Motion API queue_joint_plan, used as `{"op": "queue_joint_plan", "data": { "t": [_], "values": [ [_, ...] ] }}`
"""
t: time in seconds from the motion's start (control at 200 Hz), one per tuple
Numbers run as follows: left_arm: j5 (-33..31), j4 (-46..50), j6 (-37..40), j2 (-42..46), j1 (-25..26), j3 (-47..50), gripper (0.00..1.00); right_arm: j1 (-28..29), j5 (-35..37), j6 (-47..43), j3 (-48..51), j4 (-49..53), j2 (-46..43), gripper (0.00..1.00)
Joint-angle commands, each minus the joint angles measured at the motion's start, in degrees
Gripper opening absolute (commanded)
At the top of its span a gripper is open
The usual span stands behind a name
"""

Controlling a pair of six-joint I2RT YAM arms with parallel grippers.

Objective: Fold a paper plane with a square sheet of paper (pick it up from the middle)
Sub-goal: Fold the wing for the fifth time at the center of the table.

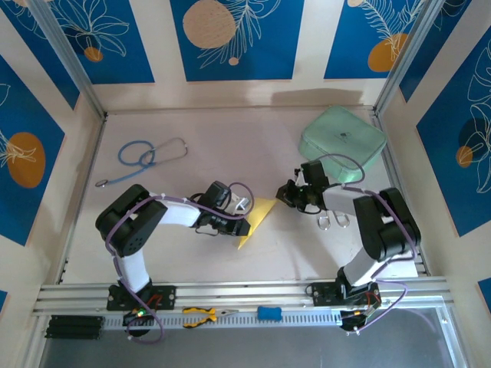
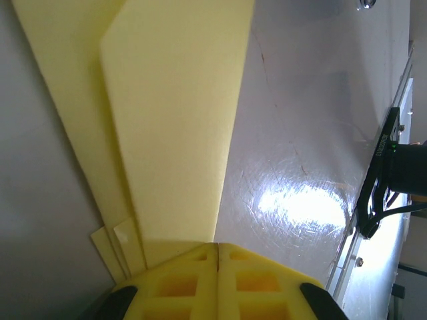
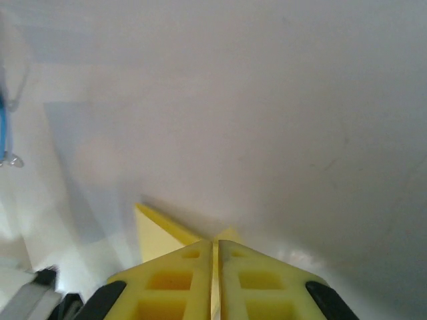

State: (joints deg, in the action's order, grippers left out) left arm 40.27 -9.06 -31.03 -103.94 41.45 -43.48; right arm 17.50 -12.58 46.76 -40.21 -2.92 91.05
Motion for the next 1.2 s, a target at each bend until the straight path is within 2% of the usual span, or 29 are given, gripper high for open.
{"op": "queue_joint_plan", "data": {
  "t": [0.0,0.125,0.335,0.485,0.53,0.83,1.195],
  "values": [
    [-4.37,8.06,0.39,-3.28,0.69,3.84,0.00,3.20,2.80,-3.72,-0.49,3.81,-6.46,0.14],
    [-4.48,7.83,0.20,-3.02,0.71,4.02,0.00,6.41,0.74,-2.46,1.02,2.00,-7.61,0.15],
    [-4.28,6.89,-0.31,-2.09,0.66,4.40,0.00,11.63,-1.45,-1.10,0.93,-0.05,-1.76,0.13],
    [-3.59,6.03,-1.01,-0.97,0.74,4.48,0.00,9.51,0.76,1.07,1.12,1.23,2.94,0.10],
    [-3.29,5.62,-1.66,-0.07,0.67,4.40,0.00,8.86,1.38,1.10,0.95,2.45,4.04,0.06],
    [-3.29,6.09,-4.18,8.30,0.76,-1.12,0.02,8.43,1.22,1.05,2.60,1.84,5.23,0.05],
    [-2.31,8.16,-2.40,-2.94,2.77,-12.05,0.08,8.80,0.78,2.08,2.49,1.83,6.59,0.05]
  ]
}}
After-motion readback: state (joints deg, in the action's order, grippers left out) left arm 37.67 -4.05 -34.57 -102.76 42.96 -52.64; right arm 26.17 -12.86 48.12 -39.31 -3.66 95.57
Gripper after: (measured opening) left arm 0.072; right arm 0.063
